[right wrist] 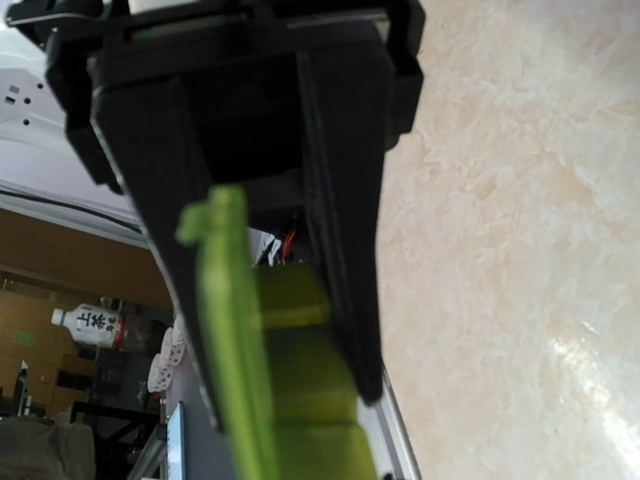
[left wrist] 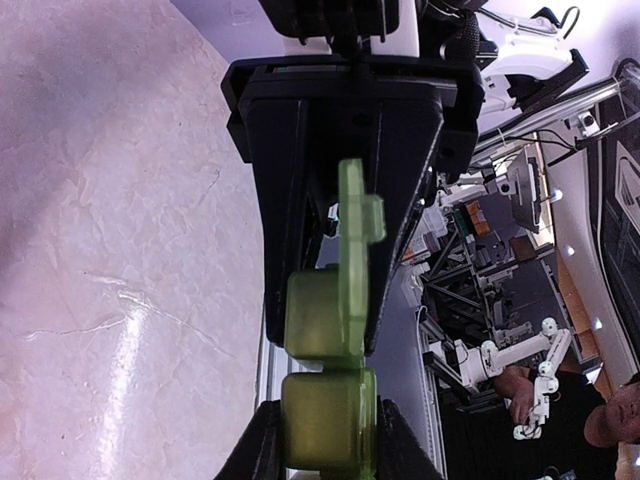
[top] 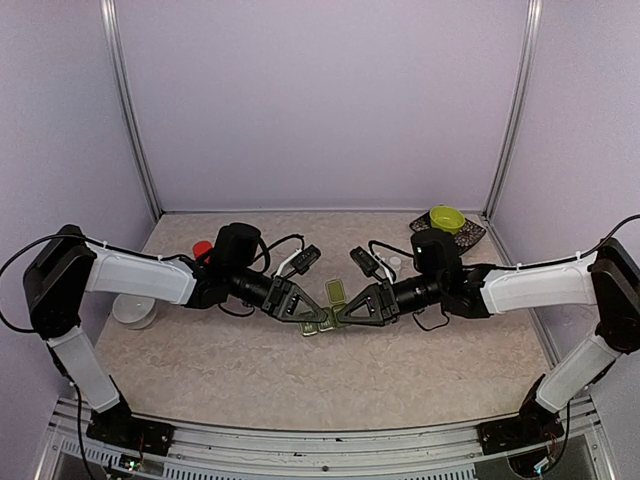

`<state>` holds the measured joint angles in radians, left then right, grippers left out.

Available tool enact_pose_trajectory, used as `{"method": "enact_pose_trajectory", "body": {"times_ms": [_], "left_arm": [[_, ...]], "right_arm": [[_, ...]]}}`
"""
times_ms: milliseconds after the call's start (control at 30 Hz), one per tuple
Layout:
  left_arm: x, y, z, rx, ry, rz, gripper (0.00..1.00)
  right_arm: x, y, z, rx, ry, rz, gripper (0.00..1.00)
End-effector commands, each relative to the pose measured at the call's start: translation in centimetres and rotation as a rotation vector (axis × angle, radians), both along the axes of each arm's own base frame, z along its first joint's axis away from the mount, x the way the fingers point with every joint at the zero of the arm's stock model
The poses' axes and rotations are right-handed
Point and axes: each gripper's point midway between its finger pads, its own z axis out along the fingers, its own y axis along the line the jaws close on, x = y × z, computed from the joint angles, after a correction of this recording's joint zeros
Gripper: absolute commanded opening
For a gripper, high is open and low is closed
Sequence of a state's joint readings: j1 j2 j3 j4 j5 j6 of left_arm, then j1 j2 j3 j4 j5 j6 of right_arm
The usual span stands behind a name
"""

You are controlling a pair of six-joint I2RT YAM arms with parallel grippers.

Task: Sort the pills into containers
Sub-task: Pass from the left arm to the right, then place the pill container at the center of the board.

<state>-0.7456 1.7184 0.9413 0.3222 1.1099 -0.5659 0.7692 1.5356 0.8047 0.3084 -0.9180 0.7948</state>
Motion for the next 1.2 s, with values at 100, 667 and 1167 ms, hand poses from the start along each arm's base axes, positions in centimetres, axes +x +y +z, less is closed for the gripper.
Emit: {"method": "enact_pose_trajectory", "body": {"times_ms": [100, 667, 1167], "left_arm": [[0.6, 0.2, 0.2, 0.003, -0.035, 0.038, 0.33], [4.7, 3.2, 2.7, 0.033, -0.188, 0.316, 0.99], [6.6, 7.9, 5.9, 0.035, -0.342, 0.612, 0.99]], "right_arm": [[0.1, -0.3, 0.7, 0.038, -0.007, 0.002, 0.11], [4.9, -1.8, -3.0, -0.074, 0.027, -0.253, 0.06], [14.5, -2.0, -9.6, -0.183, 0.11, -0.566, 0.06]]}}
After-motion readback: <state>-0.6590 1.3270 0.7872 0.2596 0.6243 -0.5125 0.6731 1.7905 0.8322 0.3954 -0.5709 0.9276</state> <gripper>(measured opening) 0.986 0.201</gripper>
